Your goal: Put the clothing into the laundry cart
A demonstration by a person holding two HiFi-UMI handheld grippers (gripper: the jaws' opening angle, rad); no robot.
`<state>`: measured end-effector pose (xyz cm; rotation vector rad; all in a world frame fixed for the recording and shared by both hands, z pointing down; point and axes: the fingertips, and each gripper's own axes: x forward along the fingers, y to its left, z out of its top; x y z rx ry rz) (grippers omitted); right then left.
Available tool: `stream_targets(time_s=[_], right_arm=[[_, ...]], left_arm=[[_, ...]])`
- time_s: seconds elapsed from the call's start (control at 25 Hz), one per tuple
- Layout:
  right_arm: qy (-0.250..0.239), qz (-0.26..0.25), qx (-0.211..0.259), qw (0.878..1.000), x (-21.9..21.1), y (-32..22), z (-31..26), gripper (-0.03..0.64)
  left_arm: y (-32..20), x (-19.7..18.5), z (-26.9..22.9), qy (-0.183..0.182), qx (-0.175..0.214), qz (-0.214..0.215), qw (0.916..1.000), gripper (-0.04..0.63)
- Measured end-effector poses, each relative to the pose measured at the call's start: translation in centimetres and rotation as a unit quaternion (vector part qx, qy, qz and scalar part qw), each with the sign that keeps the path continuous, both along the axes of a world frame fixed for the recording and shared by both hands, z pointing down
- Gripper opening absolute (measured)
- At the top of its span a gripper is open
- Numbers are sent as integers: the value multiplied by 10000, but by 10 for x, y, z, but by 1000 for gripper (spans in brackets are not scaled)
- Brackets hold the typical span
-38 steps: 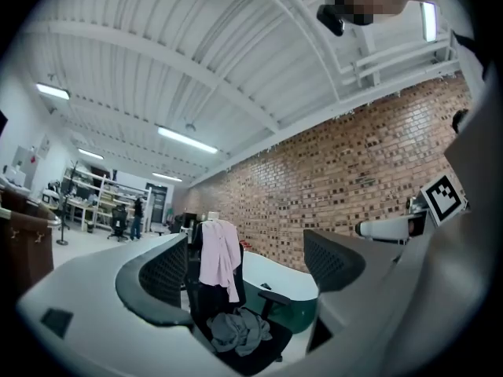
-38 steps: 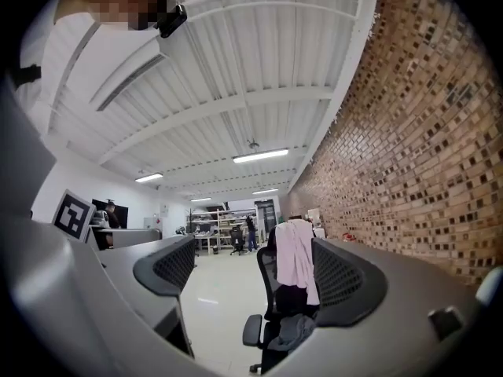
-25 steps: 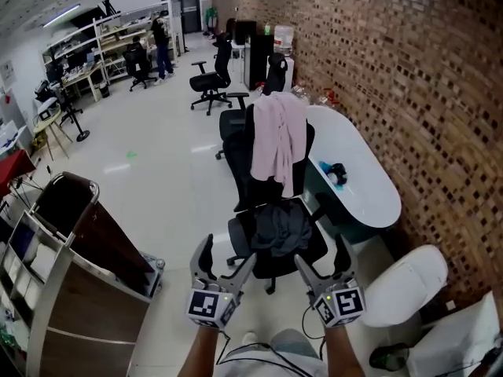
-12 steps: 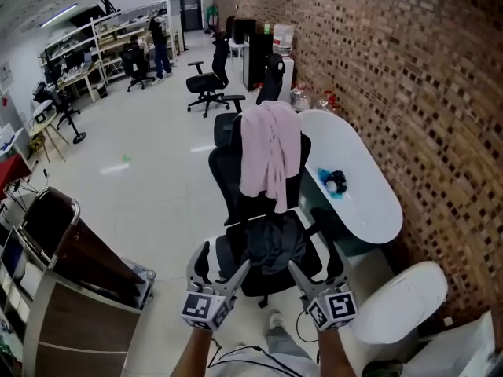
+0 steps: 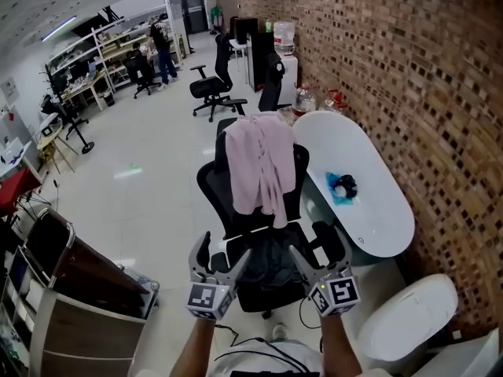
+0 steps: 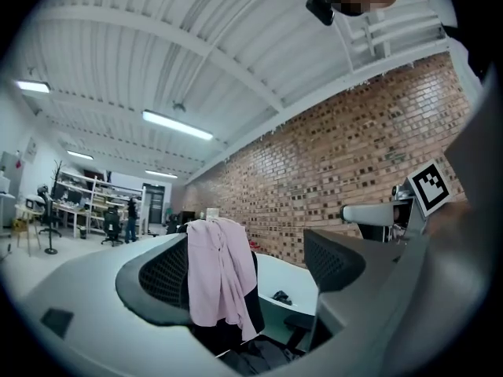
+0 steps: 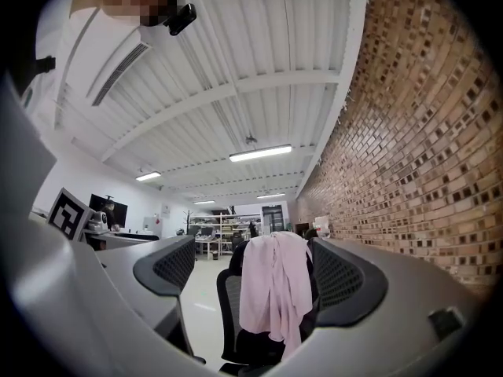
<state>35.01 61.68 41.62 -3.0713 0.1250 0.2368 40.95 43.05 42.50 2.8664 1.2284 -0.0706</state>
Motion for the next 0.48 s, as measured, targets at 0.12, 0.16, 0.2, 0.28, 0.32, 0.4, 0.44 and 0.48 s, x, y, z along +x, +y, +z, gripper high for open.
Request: stream_targets(time_s=[0.12,0.16,0.2,0.28,0.32,0.4,0.44,0.48], right_arm=[[-174,-450,-462,9978,23,3,13,488],[-272,-581,-671,9957,29,2,20,488],[-353,-651,-802,9940,35,2,26,488],[-428,-677,-774,9938,46,6,32,488],[-422,-665,-700,9944,53,9,35,488],[-424,-659,-581,9952,62,12,41,488],[-445,-665,-555,9952,65,10,44,488],[-471,-663,-535,9953,68,9,47,488]], left_arm=[[11,13,6,-75,-25,-171,9998,436],[12,15,8,-106,-55,-243,9996,436],[11,17,10,-130,-83,-318,9994,436],[9,23,13,-154,-114,-446,9988,436],[7,27,14,-153,-118,-490,9986,436],[2,34,17,-156,-122,-567,9982,436],[-2,37,20,-169,-123,-600,9980,436],[-4,41,23,-186,-121,-615,9979,436]])
